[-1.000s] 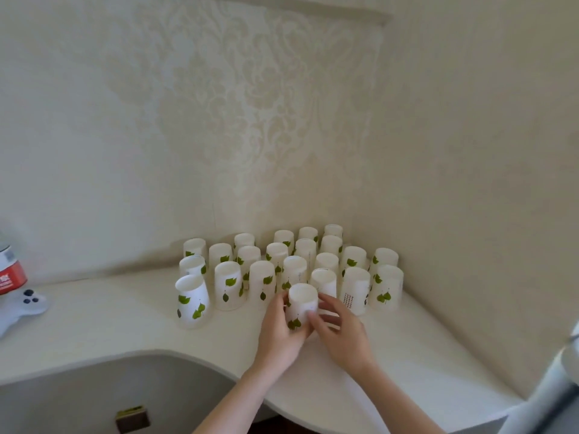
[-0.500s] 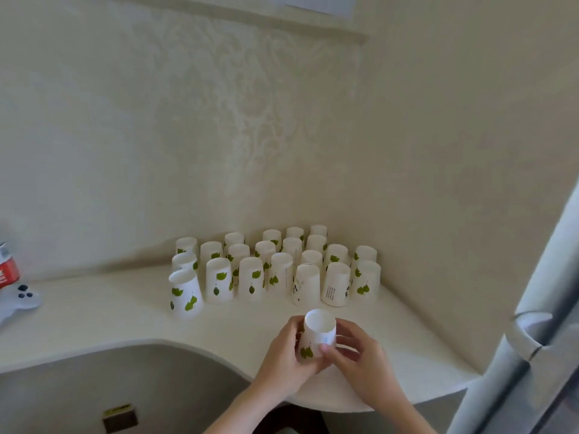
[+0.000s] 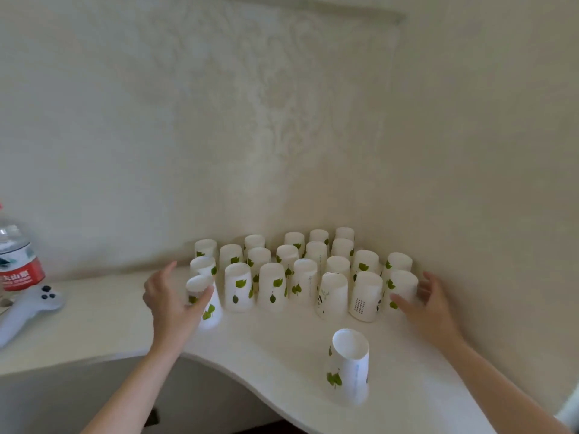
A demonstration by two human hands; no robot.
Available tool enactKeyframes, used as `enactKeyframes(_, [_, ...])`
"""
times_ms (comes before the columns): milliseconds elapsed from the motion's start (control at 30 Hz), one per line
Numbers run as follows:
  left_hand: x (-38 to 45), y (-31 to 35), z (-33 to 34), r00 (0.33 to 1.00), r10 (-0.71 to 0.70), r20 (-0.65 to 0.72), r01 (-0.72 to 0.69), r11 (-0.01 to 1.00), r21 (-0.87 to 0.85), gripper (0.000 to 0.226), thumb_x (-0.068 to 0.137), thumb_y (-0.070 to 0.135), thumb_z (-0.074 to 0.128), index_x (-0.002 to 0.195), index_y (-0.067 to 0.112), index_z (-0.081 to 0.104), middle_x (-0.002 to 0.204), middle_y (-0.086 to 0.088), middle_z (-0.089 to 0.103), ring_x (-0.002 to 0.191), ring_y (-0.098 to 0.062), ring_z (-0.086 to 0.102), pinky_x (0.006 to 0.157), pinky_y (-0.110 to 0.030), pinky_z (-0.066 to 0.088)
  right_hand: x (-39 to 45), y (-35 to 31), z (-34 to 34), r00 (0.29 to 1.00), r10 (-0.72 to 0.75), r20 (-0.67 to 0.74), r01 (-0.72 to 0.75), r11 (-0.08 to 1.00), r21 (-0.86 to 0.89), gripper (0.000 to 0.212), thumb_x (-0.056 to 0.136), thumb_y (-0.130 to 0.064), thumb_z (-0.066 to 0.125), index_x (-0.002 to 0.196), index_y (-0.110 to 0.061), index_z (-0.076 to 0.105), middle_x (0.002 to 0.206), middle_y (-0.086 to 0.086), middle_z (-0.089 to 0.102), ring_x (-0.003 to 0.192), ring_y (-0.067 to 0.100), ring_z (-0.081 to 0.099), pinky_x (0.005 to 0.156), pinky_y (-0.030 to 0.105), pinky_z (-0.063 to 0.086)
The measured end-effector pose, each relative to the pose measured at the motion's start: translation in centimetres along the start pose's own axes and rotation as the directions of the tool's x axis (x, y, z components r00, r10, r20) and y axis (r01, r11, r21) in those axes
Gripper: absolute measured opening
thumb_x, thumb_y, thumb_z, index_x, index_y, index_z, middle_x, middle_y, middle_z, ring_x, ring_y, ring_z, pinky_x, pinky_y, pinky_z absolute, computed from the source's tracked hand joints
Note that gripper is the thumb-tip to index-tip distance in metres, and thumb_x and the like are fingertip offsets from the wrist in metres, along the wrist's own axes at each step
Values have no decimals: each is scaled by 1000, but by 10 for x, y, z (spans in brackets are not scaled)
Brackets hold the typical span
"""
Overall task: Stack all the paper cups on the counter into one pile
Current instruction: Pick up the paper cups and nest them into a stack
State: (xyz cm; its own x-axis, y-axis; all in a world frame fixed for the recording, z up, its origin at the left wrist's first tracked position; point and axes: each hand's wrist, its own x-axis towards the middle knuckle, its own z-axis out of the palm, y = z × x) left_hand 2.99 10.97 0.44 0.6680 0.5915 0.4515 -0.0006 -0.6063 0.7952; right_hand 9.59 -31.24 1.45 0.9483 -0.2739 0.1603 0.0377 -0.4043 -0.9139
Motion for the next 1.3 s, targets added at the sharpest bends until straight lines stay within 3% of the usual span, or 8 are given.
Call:
enactKeyframes(167, [9, -14, 13, 987, -28, 158, 51, 988, -148, 64, 67, 30, 82, 121, 16, 49, 117, -10, 55, 104, -35, 60, 79, -40, 53, 12, 11, 13, 1000, -13, 16, 13, 1000, -22, 69, 75, -22, 82, 134, -18, 47, 116, -1, 58, 116, 28, 59, 97, 46, 49])
enactKeyframes(267, [0, -10, 13, 972, -112, 206, 149, 974, -173, 67, 75, 23, 80, 130, 21, 43, 125, -5, 56, 110, -32, 58, 87, -44, 51, 8, 16, 14, 1000, -10, 7, 10, 1000, -24, 66, 76, -26, 81, 133, -20, 48, 116, -1, 59, 113, 26, 59, 96, 46, 49])
enactKeyframes(367, [-16, 14, -1, 983, -169, 75, 181, 962, -202, 62, 81, 21, 77, 132, 20, 43, 126, -5, 58, 117, -31, 56, 89, -37, 45, 3, 18, 7, 1000, 10, -26, -10, 1000, -20, 70, 73, -31, 82, 132, -18, 48, 123, 3, 61, 113, 27, 59, 98, 49, 50])
enactKeyframes(433, [-32, 56, -14, 994, -104, 20, 103, 917, -384, 60, 81, 20, 77, 132, 24, 46, 125, 1, 59, 114, -22, 59, 92, -34, 47, -2, 13, -3, 996, 13, -87, -12, 1000, 10, 71, 73, -31, 83, 132, -15, 47, 125, 7, 62, 112, 28, 61, 95, 47, 52])
enactKeyframes(567, [-78, 142, -8, 889, 232, 394, 51, 807, -588, 59, 72, 17, 86, 123, 28, 57, 115, 13, 67, 105, -3, 64, 87, -27, 55, -26, -28, -26, 988, 8, -156, 23, 980, 197, 62, 79, -23, 79, 132, -11, 48, 116, 4, 60, 99, 21, 62, 82, 34, 48])
enactKeyframes(800, [-142, 135, 43, 640, 284, 714, 81, 899, -430, 61, 67, 33, 86, 120, 36, 56, 116, 16, 65, 109, -1, 61, 97, -25, 51, -81, -69, -65, 992, -127, 21, 116, 953, 278, 31, 84, -24, 74, 112, -22, 60, 107, -5, 71, 94, 8, 69, 77, 27, 53])
enactKeyframes(1167, [-135, 105, 52, 586, 204, 784, 112, 938, -328, 68, 73, 31, 83, 132, 34, 49, 126, 22, 60, 121, 4, 53, 91, -10, 41, -116, -59, -2, 902, -261, 343, 170, 946, 274, 54, 80, -19, 77, 129, -17, 54, 117, -1, 71, 109, 8, 68, 89, 25, 57])
enactKeyframes(1300, [-127, 93, 45, 563, 149, 813, 122, 958, -260, 84, 66, 32, 87, 138, 36, 44, 134, 21, 56, 128, -3, 51, 110, -30, 42, -114, -65, 26, 856, -301, 421, 234, 951, 205, 55, 78, -26, 79, 127, -25, 54, 117, -8, 70, 111, 4, 65, 94, 22, 54])
